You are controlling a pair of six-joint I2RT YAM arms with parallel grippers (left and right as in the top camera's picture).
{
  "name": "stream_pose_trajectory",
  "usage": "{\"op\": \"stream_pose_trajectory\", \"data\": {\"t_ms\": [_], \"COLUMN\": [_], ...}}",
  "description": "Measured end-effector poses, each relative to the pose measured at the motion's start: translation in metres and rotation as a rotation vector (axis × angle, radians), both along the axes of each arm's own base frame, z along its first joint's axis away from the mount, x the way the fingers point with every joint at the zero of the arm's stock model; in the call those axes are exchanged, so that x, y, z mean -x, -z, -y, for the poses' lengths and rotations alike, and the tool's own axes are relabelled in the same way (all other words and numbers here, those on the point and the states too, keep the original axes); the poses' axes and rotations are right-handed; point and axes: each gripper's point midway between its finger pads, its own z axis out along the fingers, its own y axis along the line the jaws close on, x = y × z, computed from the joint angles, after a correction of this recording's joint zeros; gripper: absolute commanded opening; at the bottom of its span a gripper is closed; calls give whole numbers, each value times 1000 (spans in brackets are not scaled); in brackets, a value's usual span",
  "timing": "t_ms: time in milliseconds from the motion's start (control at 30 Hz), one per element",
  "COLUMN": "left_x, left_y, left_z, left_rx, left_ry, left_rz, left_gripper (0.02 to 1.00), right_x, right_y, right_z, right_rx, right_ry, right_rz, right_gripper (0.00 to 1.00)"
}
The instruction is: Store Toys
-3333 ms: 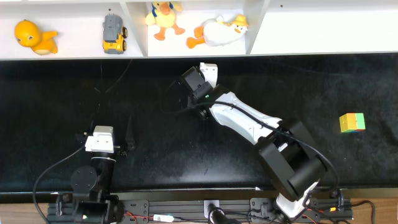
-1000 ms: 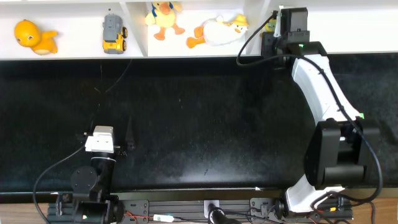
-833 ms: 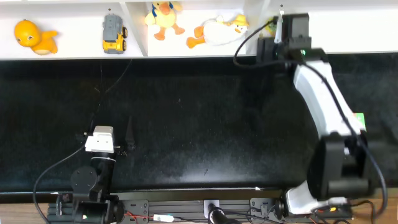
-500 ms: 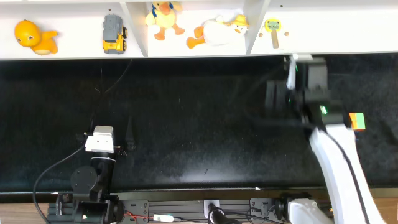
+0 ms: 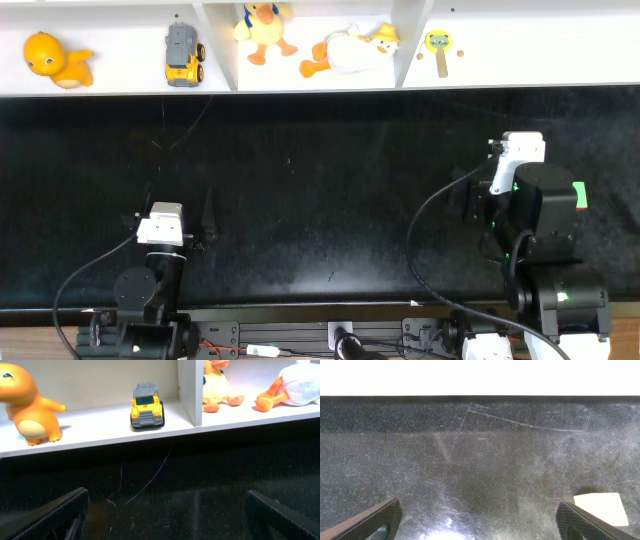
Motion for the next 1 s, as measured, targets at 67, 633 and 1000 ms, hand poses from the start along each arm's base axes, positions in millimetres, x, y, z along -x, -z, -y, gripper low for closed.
{"op": "stream_pose_trajectory", "data": {"t_ms": [67,633,1000], "left_x": [0,0,0], "left_y": [0,0,0], "left_z": [0,0,0], "left_rx": [0,0,0], "left_ry": [0,0,0], "left_rz": [0,0,0], "left_gripper": [998,998,998], "right_x": [-2,4,16], "right_y": [3,99,152], "right_z": [6,132,203], "right_rx": [-2,192,159], "right_ry": [24,25,40], "right_rz": [1,-295,-387], "right_gripper": [982,998,998]}}
